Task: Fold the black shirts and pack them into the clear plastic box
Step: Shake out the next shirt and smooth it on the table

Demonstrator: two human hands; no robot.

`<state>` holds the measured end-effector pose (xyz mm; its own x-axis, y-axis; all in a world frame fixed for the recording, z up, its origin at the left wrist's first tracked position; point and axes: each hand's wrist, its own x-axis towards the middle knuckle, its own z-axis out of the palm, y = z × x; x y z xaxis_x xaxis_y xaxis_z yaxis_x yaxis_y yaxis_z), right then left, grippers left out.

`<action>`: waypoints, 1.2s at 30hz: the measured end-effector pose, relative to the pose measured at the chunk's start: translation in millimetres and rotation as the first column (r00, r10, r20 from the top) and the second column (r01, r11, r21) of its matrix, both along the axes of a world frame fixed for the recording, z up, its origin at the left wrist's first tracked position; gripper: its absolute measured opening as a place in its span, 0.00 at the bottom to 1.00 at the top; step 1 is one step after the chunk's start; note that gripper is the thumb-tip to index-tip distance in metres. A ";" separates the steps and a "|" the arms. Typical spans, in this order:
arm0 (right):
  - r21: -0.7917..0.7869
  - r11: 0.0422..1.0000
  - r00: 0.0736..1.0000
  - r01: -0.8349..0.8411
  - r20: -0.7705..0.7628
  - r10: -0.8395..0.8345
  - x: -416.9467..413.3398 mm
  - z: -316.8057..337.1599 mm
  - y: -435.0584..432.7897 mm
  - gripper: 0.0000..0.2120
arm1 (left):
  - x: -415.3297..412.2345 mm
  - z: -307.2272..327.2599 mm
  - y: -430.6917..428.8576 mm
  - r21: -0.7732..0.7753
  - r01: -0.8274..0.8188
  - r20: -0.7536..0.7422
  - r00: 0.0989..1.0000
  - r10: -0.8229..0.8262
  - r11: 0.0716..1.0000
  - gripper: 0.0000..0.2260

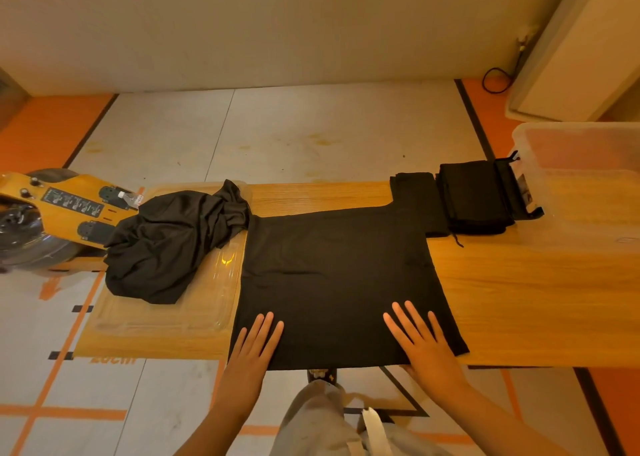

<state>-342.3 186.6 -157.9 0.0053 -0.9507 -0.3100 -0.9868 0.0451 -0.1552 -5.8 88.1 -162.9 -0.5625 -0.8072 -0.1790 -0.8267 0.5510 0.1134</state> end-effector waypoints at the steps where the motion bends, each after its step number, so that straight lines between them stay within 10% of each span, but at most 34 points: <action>1: -0.026 1.000 1.000 -0.017 -0.012 0.017 -0.5 -0.8 1.9 0.74 | 2.0 -0.6 2.0 0.001 0.008 0.019 1.000 -0.008 1.000 0.56; 9: -0.099 0.988 0.992 -0.116 -0.054 0.111 -14.6 -0.1 21.5 0.70 | 13.0 10.8 9.1 0.109 0.067 0.031 0.997 -0.070 0.992 0.60; 15: -0.008 0.995 0.992 -0.104 -0.070 0.103 -21.5 6.7 27.3 0.50 | 12.8 45.8 4.4 0.232 0.019 -0.112 0.994 0.007 0.972 0.34; 25: 0.033 0.953 0.900 0.302 0.319 -0.296 -31.9 97.9 -26.2 0.15 | -16.0 123.0 -57.2 0.344 -0.273 -0.232 0.902 0.364 0.898 0.12; 36: -0.083 0.910 0.745 0.405 0.607 -0.276 -49.8 235.8 -119.5 0.10 | -4.6 226.4 -174.6 0.191 -0.241 -0.639 0.706 0.307 0.952 0.09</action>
